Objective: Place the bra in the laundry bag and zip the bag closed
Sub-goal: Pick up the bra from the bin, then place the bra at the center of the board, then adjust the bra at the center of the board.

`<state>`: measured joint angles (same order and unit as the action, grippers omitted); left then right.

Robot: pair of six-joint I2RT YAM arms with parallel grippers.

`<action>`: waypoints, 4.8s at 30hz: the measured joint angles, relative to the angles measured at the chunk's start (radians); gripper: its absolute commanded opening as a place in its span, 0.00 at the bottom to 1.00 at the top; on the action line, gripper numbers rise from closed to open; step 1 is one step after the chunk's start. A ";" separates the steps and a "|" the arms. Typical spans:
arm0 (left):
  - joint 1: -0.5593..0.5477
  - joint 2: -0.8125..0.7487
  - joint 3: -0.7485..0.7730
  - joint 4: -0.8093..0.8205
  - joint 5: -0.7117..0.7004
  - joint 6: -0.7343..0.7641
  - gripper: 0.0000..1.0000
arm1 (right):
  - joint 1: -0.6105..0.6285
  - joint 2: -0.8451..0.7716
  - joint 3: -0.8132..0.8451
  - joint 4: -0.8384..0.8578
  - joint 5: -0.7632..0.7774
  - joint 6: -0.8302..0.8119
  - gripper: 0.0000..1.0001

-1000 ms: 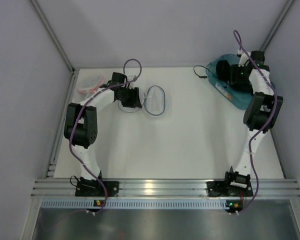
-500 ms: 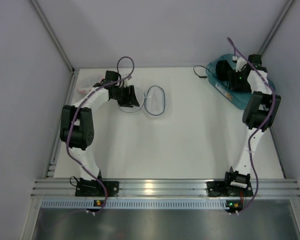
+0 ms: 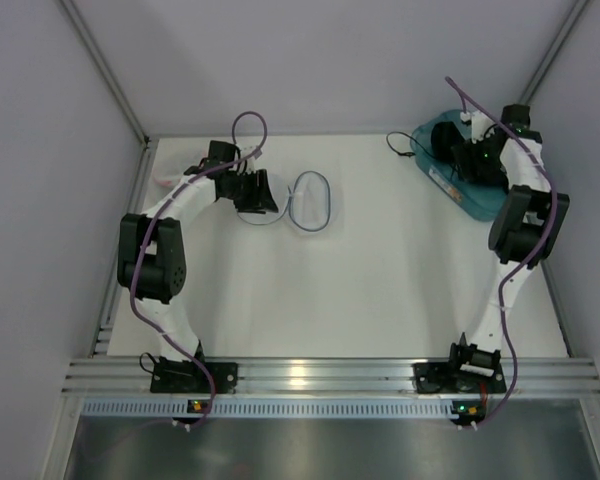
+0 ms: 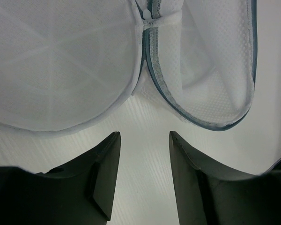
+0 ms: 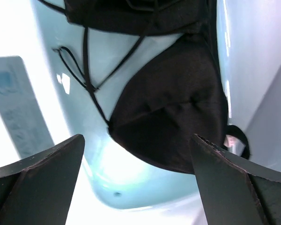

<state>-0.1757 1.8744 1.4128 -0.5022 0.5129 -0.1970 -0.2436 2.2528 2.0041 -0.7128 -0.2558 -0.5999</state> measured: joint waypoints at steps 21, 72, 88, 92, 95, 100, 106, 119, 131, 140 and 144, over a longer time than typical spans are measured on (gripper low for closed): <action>0.013 0.000 0.000 0.000 0.007 -0.010 0.51 | -0.010 0.080 -0.031 0.066 0.071 -0.220 0.20; 0.135 -0.553 -0.206 -0.120 -0.035 0.116 0.62 | 0.645 -1.063 -0.124 -0.097 -0.056 -0.391 0.00; 0.296 -0.624 -0.259 -0.138 -0.037 0.088 0.64 | 1.192 -1.041 -0.521 -0.062 0.188 -0.263 0.00; 0.308 -0.625 -0.265 -0.140 -0.031 0.098 0.64 | 1.194 -1.121 -0.807 0.049 0.243 -0.293 0.00; 0.311 -0.625 -0.280 -0.139 -0.002 0.100 0.64 | 1.195 -1.203 -1.022 0.101 0.292 -0.356 0.00; 0.311 -0.623 -0.324 -0.143 0.086 0.095 0.64 | 1.194 -1.283 -1.323 0.230 0.360 -0.497 0.00; 0.311 -0.620 -0.363 -0.145 0.171 0.094 0.64 | 1.191 -1.276 -1.477 0.356 0.388 -0.603 0.14; 0.283 -0.636 -0.480 -0.166 0.112 0.200 0.60 | 0.984 -1.248 -1.518 0.428 0.390 -0.734 0.81; 0.061 -0.491 -0.461 -0.212 -0.064 0.357 0.54 | 0.625 -1.266 -1.329 0.344 0.270 -0.672 0.99; -0.044 -0.391 -0.438 -0.215 -0.133 0.356 0.51 | 0.437 -1.046 -1.099 0.164 0.110 -0.325 0.94; -0.114 -0.345 -0.423 -0.215 -0.171 0.350 0.49 | 0.336 -0.975 -0.994 0.119 0.034 -0.133 0.93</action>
<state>-0.2901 1.5291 0.9897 -0.7170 0.3420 0.1528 0.0925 1.2778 1.0100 -0.5934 -0.2222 -0.7330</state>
